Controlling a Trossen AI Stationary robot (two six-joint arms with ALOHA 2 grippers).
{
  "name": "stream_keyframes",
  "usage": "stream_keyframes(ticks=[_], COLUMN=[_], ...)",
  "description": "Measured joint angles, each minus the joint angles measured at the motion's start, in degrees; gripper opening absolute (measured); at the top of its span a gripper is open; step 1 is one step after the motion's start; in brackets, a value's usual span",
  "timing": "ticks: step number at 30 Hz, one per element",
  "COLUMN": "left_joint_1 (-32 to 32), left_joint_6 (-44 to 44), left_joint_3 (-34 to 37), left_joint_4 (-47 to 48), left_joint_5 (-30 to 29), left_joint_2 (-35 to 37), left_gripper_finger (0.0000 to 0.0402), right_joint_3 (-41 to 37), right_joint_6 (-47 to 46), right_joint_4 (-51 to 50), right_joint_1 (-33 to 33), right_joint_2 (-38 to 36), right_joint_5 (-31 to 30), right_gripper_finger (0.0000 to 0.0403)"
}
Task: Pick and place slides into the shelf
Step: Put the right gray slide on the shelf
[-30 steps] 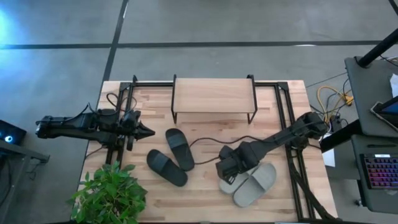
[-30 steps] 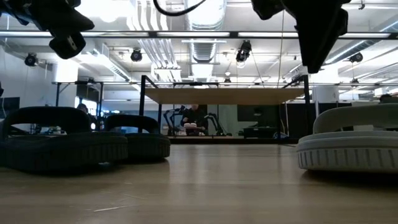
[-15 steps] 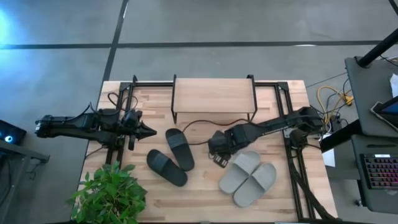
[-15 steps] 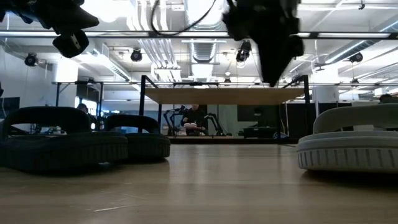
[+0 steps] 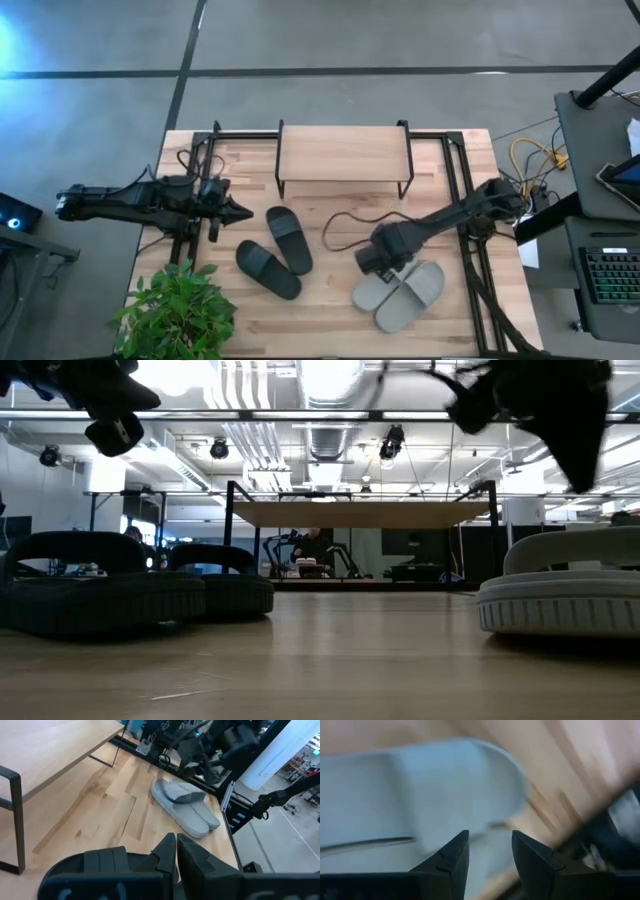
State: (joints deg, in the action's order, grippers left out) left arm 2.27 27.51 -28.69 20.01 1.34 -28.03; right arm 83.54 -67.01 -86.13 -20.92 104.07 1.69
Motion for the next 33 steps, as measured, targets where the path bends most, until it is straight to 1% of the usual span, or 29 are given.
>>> stream_keyframes(ticks=[2,6,12,15,18,21,23,28,33], left_joint_1=[0.0,0.0,0.0,0.0,0.0,0.0,0.0,0.0,0.0], left_joint_6=[-1.1,-1.3,-1.0,-1.1,-1.3,-1.4,-1.4,-1.4,-3.0], left_joint_3=[0.0,0.0,0.0,0.1,0.1,0.1,0.1,0.1,0.1], left_joint_4=[0.0,0.0,0.0,0.0,0.0,0.1,0.1,0.2,0.3], left_joint_5=[0.0,0.0,0.4,1.2,1.4,1.4,1.4,1.4,1.5], left_joint_2=[-0.7,-2.3,-3.9,-4.2,-4.2,-4.2,-4.3,-5.4,-6.9], left_gripper_finger=[0.0002,0.0002,0.0002,0.0002,0.0002,0.0002,0.0002,0.0002,0.0002], right_joint_3=[-1.1,-1.3,-1.3,-1.4,-1.4,-1.4,-1.4,-1.4,0.7], right_joint_6=[-3.7,-4.3,-8.6,-13.0,-18.2,-22.3,-25.2,-35.3,-35.6], right_joint_4=[-0.2,-0.1,-0.1,0.0,0.8,4.6,8.4,13.5,20.7], right_joint_1=[-1.2,-4.8,-9.9,-13.2,-16.4,-19.4,-21.3,-24.3,-26.8], right_joint_2=[0.0,0.0,0.0,0.0,0.0,0.0,0.0,0.9,3.0], right_joint_5=[0.7,0.6,-2.4,-2.7,-1.7,0.1,0.3,1.5,3.2], right_gripper_finger=[0.014,0.0149,0.0157,0.0156,0.0155,0.0156,0.0157,0.0152,0.0147])
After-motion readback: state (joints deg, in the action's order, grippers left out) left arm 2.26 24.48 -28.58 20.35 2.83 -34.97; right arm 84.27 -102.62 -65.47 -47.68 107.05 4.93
